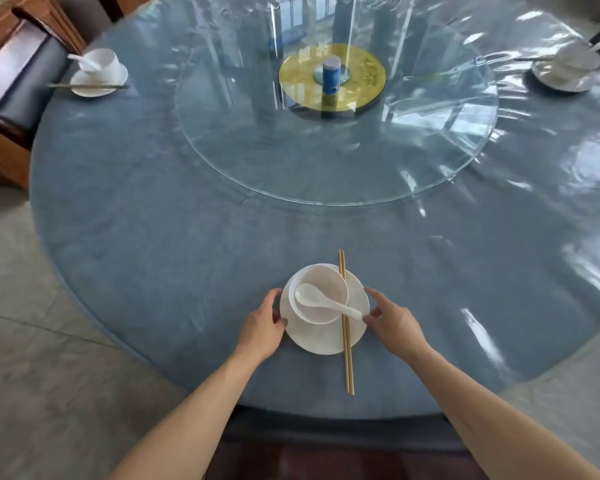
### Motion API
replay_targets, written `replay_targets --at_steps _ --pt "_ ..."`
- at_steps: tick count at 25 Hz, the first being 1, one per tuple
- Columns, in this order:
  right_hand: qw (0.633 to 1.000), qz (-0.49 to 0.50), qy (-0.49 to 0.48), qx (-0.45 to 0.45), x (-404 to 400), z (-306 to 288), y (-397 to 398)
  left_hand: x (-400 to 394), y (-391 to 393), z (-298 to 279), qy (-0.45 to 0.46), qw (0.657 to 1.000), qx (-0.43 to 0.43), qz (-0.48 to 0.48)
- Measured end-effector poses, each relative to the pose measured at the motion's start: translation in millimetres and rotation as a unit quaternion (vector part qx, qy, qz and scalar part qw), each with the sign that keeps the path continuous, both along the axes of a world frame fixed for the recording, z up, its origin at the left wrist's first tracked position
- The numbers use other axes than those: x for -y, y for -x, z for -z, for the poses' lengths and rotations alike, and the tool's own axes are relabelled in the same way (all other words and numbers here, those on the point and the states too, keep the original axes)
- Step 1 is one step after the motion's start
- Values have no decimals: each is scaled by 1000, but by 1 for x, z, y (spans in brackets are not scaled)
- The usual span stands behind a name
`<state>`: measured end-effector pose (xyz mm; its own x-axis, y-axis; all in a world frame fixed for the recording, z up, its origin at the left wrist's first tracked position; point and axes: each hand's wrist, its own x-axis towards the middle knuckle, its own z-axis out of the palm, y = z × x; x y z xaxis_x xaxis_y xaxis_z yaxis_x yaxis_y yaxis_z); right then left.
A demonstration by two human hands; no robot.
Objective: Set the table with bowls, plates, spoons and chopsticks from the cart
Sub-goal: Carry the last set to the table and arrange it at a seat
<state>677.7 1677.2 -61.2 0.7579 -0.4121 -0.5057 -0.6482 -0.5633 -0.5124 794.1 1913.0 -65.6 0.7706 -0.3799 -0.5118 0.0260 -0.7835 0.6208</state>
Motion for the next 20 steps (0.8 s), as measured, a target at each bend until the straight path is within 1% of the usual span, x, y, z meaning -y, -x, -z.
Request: replay_targets --at_steps 7,20 --pt "999 2 -38 -7 9 7 -7 5 7 1 8 999 7 -36" --pt "998 26 -59 13 -1 3 5 4 6 3 -11 1000 11 -12"
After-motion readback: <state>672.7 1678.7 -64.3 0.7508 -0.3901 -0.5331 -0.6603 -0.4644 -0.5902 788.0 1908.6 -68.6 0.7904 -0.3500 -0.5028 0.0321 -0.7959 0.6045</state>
